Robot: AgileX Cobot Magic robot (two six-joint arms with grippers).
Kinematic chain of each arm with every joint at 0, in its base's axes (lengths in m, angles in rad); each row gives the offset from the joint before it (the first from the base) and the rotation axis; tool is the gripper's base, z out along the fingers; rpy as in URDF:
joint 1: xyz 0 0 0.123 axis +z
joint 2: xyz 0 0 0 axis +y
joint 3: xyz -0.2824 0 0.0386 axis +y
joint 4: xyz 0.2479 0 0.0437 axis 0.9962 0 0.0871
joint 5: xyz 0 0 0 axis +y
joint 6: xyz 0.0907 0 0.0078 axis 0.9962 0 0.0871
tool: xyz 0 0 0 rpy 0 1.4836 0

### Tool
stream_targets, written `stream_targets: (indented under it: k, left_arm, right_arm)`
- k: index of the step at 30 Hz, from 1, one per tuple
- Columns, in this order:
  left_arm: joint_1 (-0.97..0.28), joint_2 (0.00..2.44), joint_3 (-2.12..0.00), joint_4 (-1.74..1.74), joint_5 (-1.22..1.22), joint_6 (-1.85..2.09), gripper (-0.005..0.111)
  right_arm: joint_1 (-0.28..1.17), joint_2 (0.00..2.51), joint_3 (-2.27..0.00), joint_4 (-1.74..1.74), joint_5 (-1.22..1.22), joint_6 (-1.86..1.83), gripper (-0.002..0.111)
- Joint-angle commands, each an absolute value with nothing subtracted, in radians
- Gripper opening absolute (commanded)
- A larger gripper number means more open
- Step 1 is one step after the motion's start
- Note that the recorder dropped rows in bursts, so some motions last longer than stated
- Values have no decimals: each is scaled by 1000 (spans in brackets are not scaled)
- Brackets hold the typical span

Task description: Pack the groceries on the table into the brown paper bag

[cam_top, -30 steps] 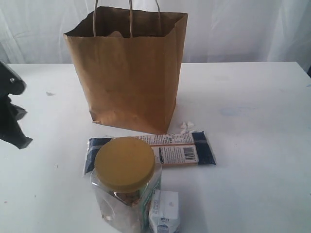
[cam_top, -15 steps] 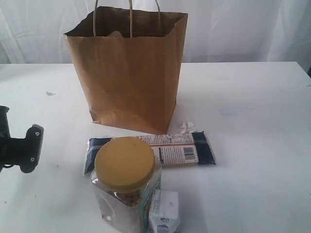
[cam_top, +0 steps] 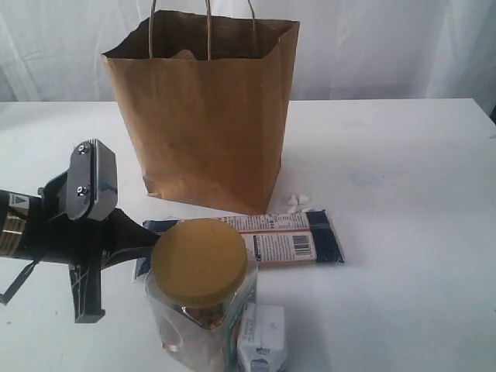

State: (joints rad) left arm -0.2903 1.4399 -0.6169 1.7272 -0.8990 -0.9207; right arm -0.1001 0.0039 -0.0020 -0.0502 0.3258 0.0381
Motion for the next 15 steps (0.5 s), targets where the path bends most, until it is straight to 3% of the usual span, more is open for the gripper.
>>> stream_targets:
  k: [1,15]
  left_arm:
    - [-292,1432,-616,1744,-888,-946,0]
    - [-292,1432,-458,1744,-1015,-860,0]
  right_arm:
    - [-100,0,0,-52,317,40,0]
    - [-100,0,0,-52,317,40,0]
